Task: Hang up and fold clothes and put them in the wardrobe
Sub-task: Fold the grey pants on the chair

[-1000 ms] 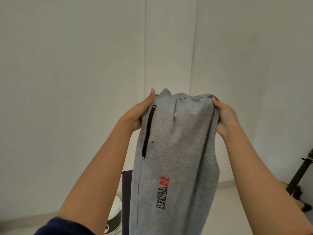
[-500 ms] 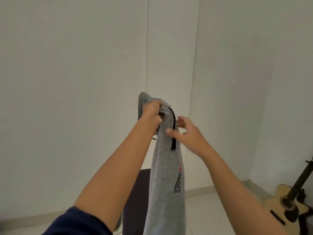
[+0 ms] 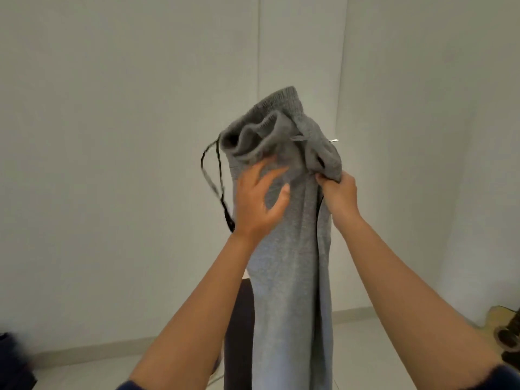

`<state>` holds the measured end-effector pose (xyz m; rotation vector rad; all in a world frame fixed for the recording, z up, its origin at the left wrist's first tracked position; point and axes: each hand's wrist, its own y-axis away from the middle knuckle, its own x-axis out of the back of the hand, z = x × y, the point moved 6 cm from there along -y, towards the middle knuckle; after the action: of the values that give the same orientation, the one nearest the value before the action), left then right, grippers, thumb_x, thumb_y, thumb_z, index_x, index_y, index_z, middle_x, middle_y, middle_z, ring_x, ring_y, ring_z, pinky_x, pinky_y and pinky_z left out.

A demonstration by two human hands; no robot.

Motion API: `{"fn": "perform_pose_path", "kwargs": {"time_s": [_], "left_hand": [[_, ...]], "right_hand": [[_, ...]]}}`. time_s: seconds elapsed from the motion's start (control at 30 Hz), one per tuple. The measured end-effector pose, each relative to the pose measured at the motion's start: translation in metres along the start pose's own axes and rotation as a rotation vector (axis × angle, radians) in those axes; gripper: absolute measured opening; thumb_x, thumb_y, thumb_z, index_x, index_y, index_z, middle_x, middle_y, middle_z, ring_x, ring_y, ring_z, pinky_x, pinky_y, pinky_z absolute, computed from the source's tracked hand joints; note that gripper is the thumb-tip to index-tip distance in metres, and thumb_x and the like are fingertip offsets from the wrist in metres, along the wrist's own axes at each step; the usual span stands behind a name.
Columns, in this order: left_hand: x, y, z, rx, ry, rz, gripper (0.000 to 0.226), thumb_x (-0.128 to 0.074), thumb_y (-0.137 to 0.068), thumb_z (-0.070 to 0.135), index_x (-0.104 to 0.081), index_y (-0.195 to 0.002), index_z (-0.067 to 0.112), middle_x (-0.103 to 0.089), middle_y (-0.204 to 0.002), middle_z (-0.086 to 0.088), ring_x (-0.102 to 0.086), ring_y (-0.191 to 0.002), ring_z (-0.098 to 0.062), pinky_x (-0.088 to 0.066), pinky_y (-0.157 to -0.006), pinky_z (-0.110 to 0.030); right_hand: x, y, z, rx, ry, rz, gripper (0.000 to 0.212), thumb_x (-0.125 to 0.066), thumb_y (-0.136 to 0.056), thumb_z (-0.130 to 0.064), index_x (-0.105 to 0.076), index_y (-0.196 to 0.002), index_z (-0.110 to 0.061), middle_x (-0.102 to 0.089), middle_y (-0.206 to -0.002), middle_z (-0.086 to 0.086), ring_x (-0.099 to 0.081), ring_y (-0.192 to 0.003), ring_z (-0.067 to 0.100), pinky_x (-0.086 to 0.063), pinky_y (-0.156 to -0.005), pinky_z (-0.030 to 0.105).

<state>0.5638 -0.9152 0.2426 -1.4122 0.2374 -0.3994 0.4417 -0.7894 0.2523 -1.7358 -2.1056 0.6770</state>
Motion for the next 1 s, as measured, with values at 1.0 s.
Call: {"fn": "perform_pose_path", "kwargs": {"time_s": [1.0], "left_hand": [[-0.055, 0.044, -0.054, 1.388, 1.211, 0.013, 0.031, -0.041, -0.100, 0.027, -0.058, -0.100, 0.001, -0.064, -0.093, -0.016, -0.062, -0.085, -0.027, -0.052, -0.067, -0.039]], "right_hand": [[0.052, 0.043, 0.096, -0.641, -0.433, -0.227, 0.034, -0.039, -0.100, -0.028, -0.059, -0.085, -0.006, -0.070, -0.072, 0.008, -0.063, -0.066, 0.022, -0.054, -0.048, 0.024]]}}
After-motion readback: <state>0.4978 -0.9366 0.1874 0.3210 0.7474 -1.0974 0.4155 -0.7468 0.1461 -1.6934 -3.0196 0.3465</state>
